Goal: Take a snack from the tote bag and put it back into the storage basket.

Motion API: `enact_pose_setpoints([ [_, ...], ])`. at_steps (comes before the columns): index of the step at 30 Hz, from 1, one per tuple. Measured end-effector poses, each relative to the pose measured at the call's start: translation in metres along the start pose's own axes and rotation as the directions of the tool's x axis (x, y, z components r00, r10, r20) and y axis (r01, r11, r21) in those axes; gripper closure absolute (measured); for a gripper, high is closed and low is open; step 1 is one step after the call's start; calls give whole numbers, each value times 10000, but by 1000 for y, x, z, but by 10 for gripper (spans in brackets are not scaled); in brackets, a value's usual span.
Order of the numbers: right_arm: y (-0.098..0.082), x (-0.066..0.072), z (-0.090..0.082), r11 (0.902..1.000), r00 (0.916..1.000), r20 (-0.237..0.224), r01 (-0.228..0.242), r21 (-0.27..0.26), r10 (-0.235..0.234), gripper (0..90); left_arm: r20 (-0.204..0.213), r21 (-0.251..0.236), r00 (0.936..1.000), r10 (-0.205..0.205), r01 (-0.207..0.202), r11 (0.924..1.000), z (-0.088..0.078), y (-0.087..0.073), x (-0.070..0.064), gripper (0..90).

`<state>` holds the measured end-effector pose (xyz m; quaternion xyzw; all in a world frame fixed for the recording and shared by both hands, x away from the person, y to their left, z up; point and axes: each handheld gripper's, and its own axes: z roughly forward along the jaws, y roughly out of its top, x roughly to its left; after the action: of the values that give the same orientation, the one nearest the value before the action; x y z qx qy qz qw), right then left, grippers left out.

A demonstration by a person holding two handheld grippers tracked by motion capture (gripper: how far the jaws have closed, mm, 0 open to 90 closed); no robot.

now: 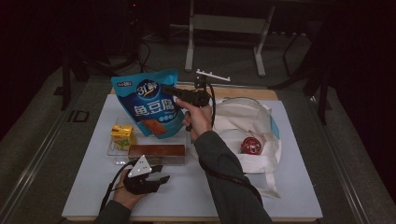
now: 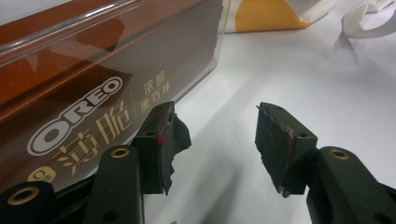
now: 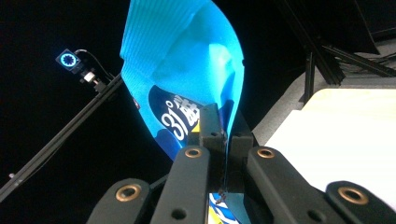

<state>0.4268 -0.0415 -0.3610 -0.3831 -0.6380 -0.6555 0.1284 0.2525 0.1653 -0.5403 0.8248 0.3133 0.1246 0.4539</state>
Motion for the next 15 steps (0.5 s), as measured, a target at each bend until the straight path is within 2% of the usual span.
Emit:
enact_pose_setpoints([
  [7, -6, -4, 8, 9999, 9989, 447, 129, 85, -133, 895, 1, 10, 10000, 59, -59, 10000, 0, 0, 0, 482],
  [11, -9, -10, 12, 9999, 9984, 558, 124, 120, -131, 894, 20, -5, 10000, 34, -34, 10000, 0, 0, 0, 482],
  [15, -11, -10, 16, 9997, 9978, 630, 211, 97, -217, 894, 24, -6, 10000, 31, -31, 10000, 0, 0, 0, 482],
])
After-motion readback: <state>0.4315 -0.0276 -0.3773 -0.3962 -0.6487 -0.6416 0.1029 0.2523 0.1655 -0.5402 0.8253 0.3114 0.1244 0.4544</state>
